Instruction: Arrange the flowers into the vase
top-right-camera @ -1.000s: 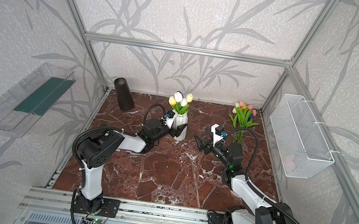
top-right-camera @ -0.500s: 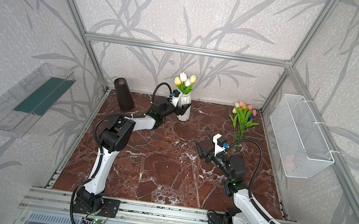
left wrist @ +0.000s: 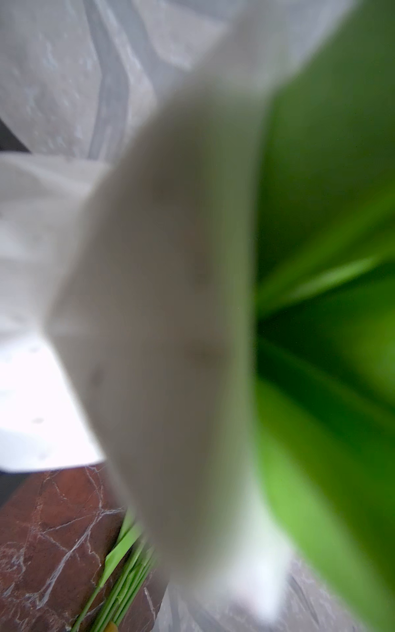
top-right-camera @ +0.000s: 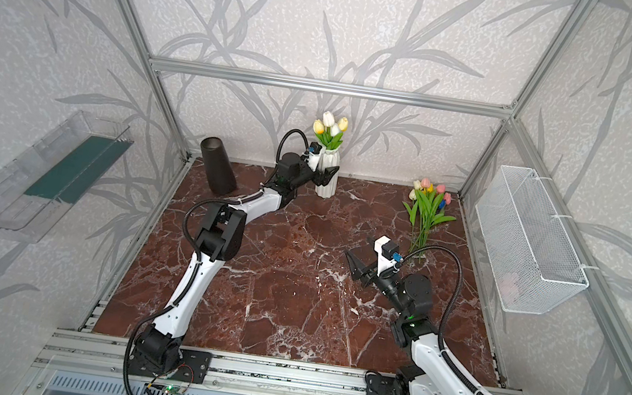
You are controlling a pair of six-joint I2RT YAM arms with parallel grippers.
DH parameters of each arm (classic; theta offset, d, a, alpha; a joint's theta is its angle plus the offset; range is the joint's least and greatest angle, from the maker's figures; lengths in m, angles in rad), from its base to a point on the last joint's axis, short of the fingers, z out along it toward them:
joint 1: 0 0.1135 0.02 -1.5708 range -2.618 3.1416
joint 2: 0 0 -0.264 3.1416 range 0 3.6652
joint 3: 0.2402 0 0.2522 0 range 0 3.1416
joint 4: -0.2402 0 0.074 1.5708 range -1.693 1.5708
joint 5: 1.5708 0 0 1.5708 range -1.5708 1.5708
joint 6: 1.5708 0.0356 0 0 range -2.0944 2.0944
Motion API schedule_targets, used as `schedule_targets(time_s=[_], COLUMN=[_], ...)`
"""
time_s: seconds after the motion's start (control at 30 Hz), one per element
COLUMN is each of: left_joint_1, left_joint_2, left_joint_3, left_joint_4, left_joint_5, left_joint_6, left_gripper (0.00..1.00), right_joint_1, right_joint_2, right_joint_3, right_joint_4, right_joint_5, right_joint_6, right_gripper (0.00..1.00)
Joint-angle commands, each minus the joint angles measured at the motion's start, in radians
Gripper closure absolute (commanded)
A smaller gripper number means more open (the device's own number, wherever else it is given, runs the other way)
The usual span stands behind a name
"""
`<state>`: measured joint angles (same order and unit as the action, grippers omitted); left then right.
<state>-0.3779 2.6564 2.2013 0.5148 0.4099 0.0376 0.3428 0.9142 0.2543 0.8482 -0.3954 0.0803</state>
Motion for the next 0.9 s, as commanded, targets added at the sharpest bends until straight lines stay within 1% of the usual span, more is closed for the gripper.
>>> schedule_targets(time_s=[0.0, 0.07, 0.1, 0.2, 0.27, 0.33, 0.37, 0.4, 0.43, 0.5, 0.57, 0.73, 0.87], left_joint_1=[-0.004, -0.004, -0.004, -0.004, -0.004, -0.004, -0.004, -0.004, -0.004, -0.004, -0.004, -0.004, -0.003], left_joint_2=[-0.001, 0.002, 0.001, -0.001, -0.006, -0.007, -0.01, -0.011, -0.014, -0.018, -0.021, -0.043, -0.082], left_joint_3=[0.066, 0.068, 0.066, 0.056, 0.038, 0.036, 0.034, 0.031, 0.026, 0.022, 0.022, 0.007, -0.053], left_joint_4=[0.063, 0.066, 0.065, 0.07, 0.091, 0.094, 0.096, 0.102, 0.109, 0.119, 0.116, 0.103, 0.116], left_joint_5=[0.009, 0.009, 0.01, 0.017, 0.02, 0.025, 0.027, 0.027, 0.025, 0.026, 0.033, 0.047, 0.044], left_joint_6=[0.018, 0.015, 0.015, 0.015, 0.012, 0.011, 0.011, 0.01, 0.009, 0.007, 0.01, 0.018, 0.038], left_gripper=[0.88, 0.88, 0.85, 0.72, 0.51, 0.48, 0.39, 0.26, 0.17, 0.07, 0.01, 0.01, 0.01], right_joint_1=[0.007, 0.009, 0.008, 0.008, 0.009, 0.008, 0.009, 0.009, 0.009, 0.008, 0.009, 0.008, 0.008], right_joint_2=[0.005, 0.003, 0.002, 0.014, 0.029, 0.042, 0.048, 0.051, 0.052, 0.047, 0.038, 0.015, 0.018], right_joint_3=[0.008, 0.01, 0.01, 0.01, 0.01, 0.011, 0.013, 0.013, 0.013, 0.012, 0.007, -0.002, -0.006], right_joint_4=[0.011, 0.008, 0.008, 0.017, 0.03, 0.039, 0.045, 0.049, 0.049, 0.049, 0.048, 0.044, 0.059], right_joint_5=[0.011, 0.016, 0.019, 0.024, 0.021, 0.017, 0.015, 0.013, 0.014, 0.013, 0.016, 0.02, 0.015], right_joint_6=[-0.016, -0.019, -0.021, -0.022, -0.016, -0.014, -0.012, -0.011, -0.011, -0.01, -0.012, -0.013, -0.007], right_gripper=[0.24, 0.24, 0.24, 0.24, 0.24, 0.24, 0.24, 0.24, 0.24, 0.24, 0.24, 0.23, 0.23])
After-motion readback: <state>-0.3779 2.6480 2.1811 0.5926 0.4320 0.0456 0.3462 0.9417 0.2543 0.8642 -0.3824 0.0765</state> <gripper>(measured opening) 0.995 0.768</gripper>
